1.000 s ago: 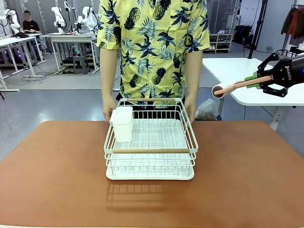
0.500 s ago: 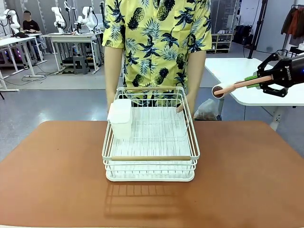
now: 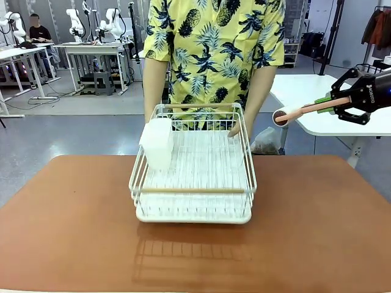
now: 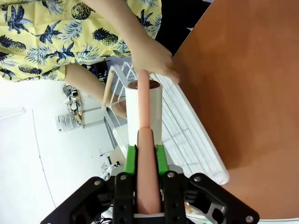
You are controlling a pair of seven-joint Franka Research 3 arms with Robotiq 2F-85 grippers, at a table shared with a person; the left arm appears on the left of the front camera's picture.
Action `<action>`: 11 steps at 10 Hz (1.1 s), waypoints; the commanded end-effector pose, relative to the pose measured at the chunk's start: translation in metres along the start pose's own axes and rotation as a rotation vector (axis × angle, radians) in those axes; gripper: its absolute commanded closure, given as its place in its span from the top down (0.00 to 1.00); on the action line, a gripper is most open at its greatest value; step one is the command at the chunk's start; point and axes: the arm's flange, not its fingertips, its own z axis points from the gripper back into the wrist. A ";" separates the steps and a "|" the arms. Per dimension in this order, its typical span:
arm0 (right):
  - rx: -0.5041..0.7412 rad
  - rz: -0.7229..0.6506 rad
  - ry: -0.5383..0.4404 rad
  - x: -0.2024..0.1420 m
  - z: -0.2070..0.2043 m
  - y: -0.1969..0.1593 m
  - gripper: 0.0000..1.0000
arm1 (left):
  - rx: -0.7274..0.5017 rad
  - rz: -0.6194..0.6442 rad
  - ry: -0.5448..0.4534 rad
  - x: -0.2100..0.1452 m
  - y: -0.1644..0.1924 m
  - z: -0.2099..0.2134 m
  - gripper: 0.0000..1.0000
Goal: Clean the table.
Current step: Clean the table with the Lint Roller when the human lifts the Dish drying rack.
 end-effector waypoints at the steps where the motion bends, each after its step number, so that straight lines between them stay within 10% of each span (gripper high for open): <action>1: 0.002 -0.001 0.002 0.000 0.000 0.001 0.00 | -0.009 -0.012 -0.005 0.000 0.000 0.003 1.00; 11: 0.002 -0.001 0.002 0.000 0.000 0.001 0.00 | -0.009 -0.012 -0.005 0.000 0.000 0.003 1.00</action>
